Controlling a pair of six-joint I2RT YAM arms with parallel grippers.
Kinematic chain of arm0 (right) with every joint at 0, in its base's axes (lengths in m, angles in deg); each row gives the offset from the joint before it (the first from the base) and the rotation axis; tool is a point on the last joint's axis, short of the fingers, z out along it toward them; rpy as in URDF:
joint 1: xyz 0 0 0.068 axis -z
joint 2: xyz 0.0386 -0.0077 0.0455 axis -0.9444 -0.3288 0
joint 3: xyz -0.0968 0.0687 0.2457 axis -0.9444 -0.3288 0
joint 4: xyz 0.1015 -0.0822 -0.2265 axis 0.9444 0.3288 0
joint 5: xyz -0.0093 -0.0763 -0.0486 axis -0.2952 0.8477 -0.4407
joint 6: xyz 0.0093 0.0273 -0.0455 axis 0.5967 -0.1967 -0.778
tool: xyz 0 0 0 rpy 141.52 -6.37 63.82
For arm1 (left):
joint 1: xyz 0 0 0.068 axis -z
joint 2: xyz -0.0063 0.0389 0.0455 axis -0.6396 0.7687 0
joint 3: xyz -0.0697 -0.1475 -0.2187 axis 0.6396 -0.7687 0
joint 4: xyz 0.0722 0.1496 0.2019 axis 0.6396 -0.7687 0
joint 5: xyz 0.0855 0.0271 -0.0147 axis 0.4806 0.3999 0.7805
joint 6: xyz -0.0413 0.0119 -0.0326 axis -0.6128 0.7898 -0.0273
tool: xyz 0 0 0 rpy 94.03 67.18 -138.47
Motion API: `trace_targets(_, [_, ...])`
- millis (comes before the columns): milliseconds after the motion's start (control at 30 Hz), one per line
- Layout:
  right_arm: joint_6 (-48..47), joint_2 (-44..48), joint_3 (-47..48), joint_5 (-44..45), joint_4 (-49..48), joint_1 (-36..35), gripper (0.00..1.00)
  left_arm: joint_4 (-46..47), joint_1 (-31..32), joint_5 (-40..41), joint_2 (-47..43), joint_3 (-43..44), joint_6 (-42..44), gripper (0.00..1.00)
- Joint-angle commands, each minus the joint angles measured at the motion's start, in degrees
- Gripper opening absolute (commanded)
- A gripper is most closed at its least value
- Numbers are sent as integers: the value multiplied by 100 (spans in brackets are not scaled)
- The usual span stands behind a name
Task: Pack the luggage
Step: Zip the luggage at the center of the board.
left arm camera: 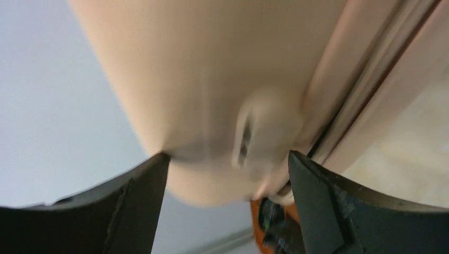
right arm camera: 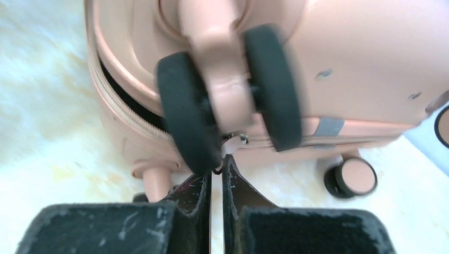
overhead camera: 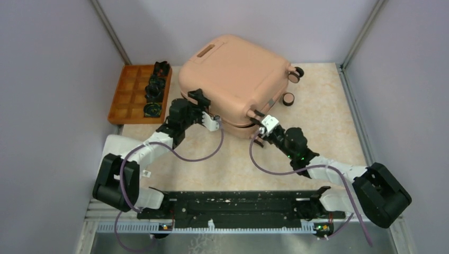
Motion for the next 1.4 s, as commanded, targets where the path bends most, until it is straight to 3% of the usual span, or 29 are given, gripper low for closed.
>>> trace_targets(0, [1577, 122, -378, -1083, -856, -1251, 0, -481, 627, -1180, -262, -261, -365, 41])
trace_targets(167, [1935, -196, -616, -605, -1714, -1946, 0, -528, 853, -1107, -291, -376, -481, 40])
trace_targets(333, [2137, 1092, -1362, 560, -2062, -1838, 0, -875, 865, -834, -331, -72, -938, 39])
trace_targets(400, [2602, 1472, -1631, 872, -2158, -1605, 14, -1264, 860, -921, -453, 45, -1125, 41])
trace_targets(467, [3378, 1827, -1821, 973, -2103, -1128, 28, -1652, 860, -1066, -603, 129, -1353, 52])
trace_targets(533, [4226, 2050, -1729, 689, -1595, -447, 43, -2202, 818, -1225, -658, 371, -1632, 67])
trace_targets(700, [4763, 1859, -1281, -354, -679, 453, 58, -4099, 621, -1999, -424, 1455, -2414, 98])
trace_targets(800, [5174, 1271, -1259, -1434, -1292, 932, 63, -4404, 632, -2520, -474, 1426, -2223, 99])
trace_targets(933, [6017, 117, -440, -2769, -1269, 1536, 67, -4286, 1053, -2700, -581, 1355, -2128, 98])
trace_targets(1033, [7331, -657, -459, -3620, -2511, 2100, 68, -4244, 1505, -2563, -586, 1383, -1963, 99])
trace_targets(1133, [8211, -1192, -767, -3731, -3889, 2247, 73, -3767, 2046, -2319, -783, 1042, -1179, 99])
trace_targets(1233, [8786, -1708, -726, -3708, -4469, 2250, 75, -2979, 2534, -2015, -836, 689, -446, 99])
trace_targets(1367, [9227, -2243, -576, -3819, -4866, 2240, 75, -2318, 2946, -1689, -466, 879, -183, 99])
